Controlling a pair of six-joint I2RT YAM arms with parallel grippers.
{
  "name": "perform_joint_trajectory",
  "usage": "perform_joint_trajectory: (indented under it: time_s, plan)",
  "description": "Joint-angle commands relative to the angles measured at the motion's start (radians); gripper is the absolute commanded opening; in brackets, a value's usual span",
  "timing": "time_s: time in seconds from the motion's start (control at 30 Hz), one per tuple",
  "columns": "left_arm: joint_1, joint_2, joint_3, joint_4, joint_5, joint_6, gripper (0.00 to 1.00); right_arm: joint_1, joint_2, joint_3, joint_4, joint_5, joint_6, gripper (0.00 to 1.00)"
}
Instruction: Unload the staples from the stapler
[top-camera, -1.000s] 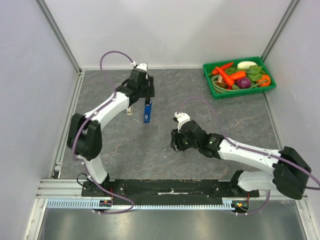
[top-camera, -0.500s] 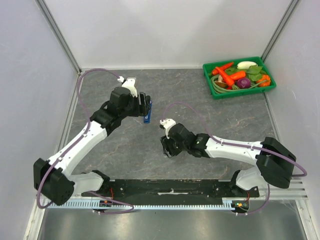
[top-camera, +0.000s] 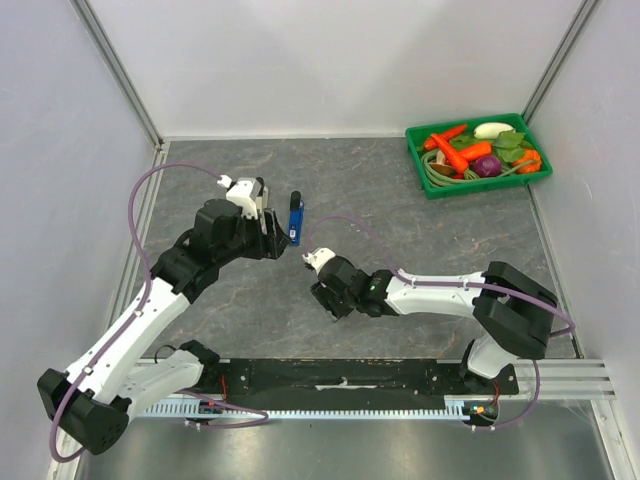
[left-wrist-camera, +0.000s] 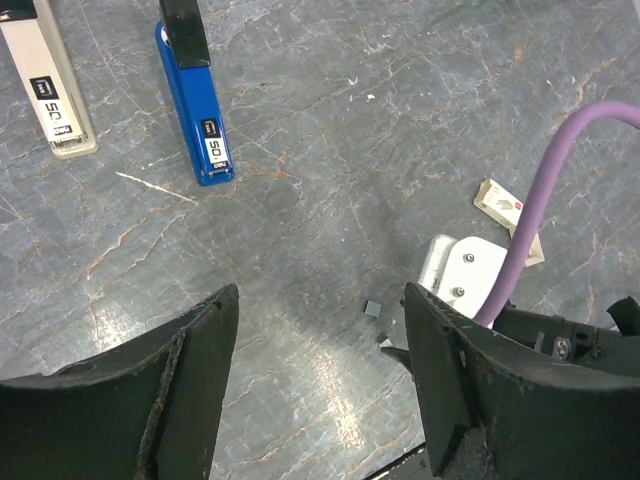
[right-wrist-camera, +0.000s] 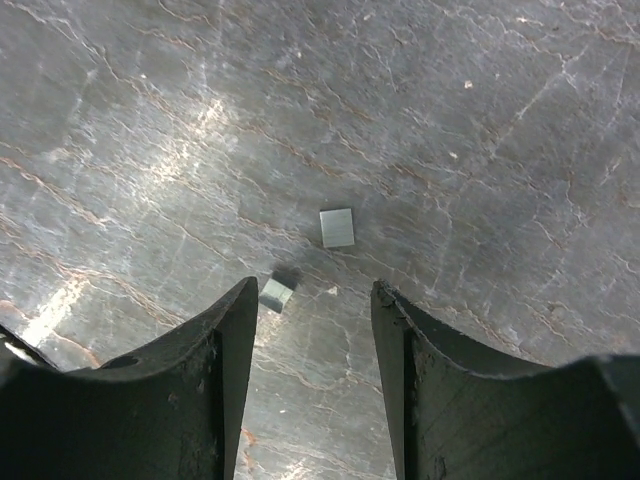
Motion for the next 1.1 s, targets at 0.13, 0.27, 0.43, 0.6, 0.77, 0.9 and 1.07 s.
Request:
perform_joint_trajectory:
  time_s: [0.13, 0.27, 0.43, 0.6, 0.77, 0.9, 1.07]
  plan:
    - [-0.002, -0.065, -0.029, -0.034, 0.035, 0.015, 0.73, 0.042, -0.006, 0.045, -0.035, 0.023, -0.021, 0.57]
    - [-0.002, -0.068, -0.042, -0.028, 0.041, 0.018, 0.73, 0.051, 0.017, 0.048, -0.025, 0.021, 0.001, 0.57]
    - [-0.002, -0.071, -0.043, -0.028, 0.048, 0.024, 0.73, 0.066, 0.052, 0.058, -0.022, 0.018, 0.004, 0.56]
    - [-0.002, -0.071, -0.048, -0.027, 0.057, 0.024, 0.73, 0.074, 0.034, 0.062, -0.036, 0.012, -0.060, 0.57]
    - [-0.004, -0.060, -0.048, -0.022, 0.078, 0.021, 0.73, 0.076, 0.003, 0.075, -0.077, -0.019, -0.142, 0.60]
    - [-0.002, -0.062, -0.048, -0.022, 0.078, 0.023, 0.73, 0.074, 0.015, 0.083, -0.088, -0.055, -0.188, 0.60]
    - [-0.002, -0.068, -0.055, -0.022, 0.077, 0.023, 0.73, 0.074, 0.046, 0.078, -0.073, -0.106, -0.212, 0.58]
